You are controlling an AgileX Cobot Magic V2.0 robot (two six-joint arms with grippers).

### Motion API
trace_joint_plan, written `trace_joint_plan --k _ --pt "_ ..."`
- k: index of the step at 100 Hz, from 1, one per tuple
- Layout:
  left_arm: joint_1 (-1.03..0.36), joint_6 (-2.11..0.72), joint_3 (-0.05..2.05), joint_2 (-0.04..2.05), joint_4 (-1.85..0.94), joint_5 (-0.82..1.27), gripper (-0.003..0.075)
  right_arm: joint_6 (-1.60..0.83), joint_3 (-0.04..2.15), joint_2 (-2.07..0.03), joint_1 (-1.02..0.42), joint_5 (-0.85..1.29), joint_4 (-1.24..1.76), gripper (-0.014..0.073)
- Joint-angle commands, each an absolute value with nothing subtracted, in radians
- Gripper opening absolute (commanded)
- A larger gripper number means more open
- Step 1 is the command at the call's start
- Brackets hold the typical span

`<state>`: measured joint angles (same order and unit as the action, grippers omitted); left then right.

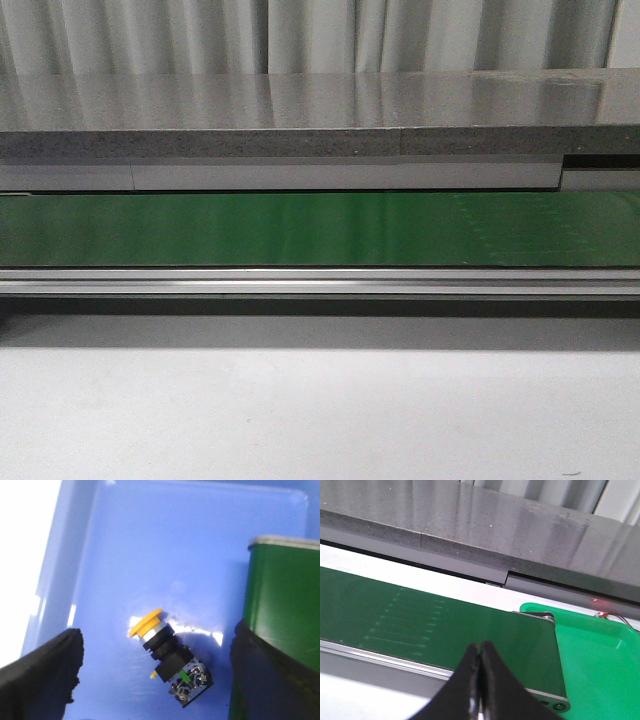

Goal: Move button from right to left
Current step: 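Open the left gripper and raise it away from the tray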

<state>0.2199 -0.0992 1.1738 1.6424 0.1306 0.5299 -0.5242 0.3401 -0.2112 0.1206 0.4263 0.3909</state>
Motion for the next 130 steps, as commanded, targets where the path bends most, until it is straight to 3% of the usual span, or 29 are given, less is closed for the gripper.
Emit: trace_joint_plan --k 1,36,81,103,115,130 --pt "0.198 -0.099 1.201 1.523 0.119 0.483 0.0572 -0.532 0.365 -0.22 0.122 0.356 0.409 -0.0068" --pt "0.036 -0.099 1.137 1.215 0.119 0.481 0.0572 -0.532 0.365 -0.22 0.122 0.356 0.409 -0.0068" --pt "-0.067 -0.099 0.651 0.723 0.0 0.237 0.0571 -0.532 0.365 -0.22 0.122 0.356 0.409 -0.0068" --pt "-0.067 -0.099 0.503 0.496 -0.006 0.28 0.0566 -0.532 0.365 -0.22 0.122 0.356 0.409 -0.0068" --pt "-0.067 -0.099 0.471 0.422 -0.006 0.325 0.0517 -0.532 0.365 -0.22 0.122 0.356 0.409 -0.0068" --pt "-0.067 -0.099 0.454 0.393 0.0 0.356 0.0341 -0.532 0.365 -0.22 0.122 0.356 0.409 -0.0068"
